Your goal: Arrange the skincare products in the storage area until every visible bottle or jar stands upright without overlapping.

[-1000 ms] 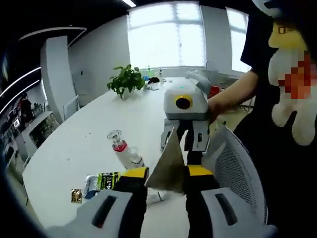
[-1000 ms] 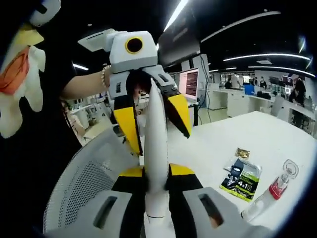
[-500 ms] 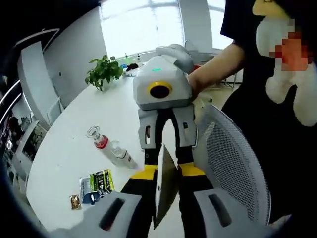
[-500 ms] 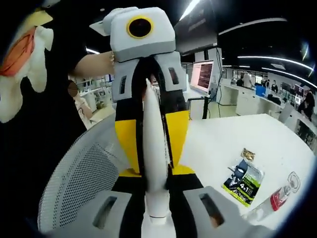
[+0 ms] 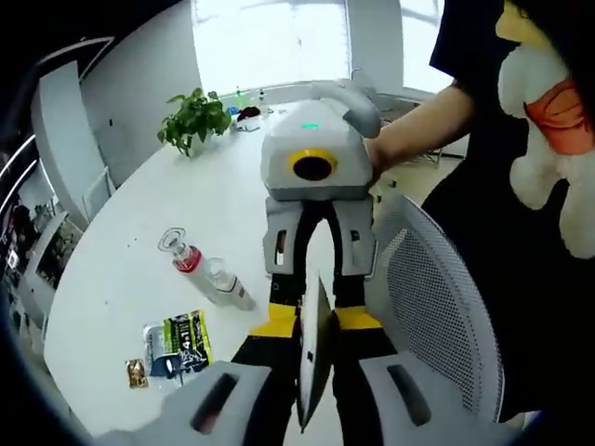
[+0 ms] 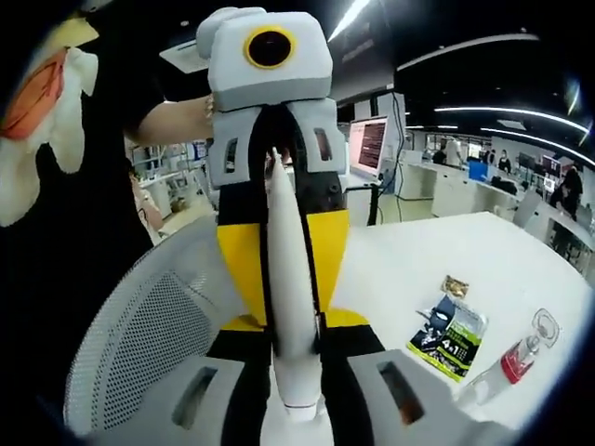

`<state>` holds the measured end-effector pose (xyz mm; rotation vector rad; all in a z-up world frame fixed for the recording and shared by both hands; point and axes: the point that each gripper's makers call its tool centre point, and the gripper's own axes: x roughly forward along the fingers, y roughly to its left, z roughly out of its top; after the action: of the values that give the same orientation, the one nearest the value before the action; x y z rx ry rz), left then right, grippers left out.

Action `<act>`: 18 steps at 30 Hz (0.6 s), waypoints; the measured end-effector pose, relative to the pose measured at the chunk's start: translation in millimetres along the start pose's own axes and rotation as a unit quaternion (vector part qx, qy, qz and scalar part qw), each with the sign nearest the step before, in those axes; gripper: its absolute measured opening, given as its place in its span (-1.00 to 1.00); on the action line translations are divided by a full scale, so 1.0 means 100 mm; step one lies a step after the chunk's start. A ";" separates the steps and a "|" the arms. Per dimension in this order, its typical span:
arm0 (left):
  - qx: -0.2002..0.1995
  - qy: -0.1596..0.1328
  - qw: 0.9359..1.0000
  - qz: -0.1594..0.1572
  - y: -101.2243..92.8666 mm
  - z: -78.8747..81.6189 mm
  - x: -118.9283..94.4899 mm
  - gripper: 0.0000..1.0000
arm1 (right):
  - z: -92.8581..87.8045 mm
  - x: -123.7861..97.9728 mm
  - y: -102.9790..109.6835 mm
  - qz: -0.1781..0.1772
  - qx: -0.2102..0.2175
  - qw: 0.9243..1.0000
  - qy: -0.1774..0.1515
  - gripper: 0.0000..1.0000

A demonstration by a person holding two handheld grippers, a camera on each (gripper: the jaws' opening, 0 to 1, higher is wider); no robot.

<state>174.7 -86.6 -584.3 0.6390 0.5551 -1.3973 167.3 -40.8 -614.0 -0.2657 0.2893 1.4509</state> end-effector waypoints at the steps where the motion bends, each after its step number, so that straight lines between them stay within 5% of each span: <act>1: -0.001 0.001 1.000 0.001 0.02 0.01 0.01 -0.66 | 0.00 0.00 -0.03 -0.010 0.006 1.000 -0.003 -0.60; 7: 0.014 0.011 1.000 0.001 0.15 0.03 0.10 -0.66 | -0.04 -0.05 -0.14 -0.037 0.040 0.998 -0.025 -0.39; 18: 0.033 0.030 0.999 -0.009 0.34 -0.03 0.23 -0.65 | -0.35 -0.15 -0.19 -0.084 0.080 0.993 0.007 -0.02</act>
<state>210.4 -99.1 -599.4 0.7330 0.5655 -1.4227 183.9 -69.3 -641.0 -0.1661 0.3848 1.2531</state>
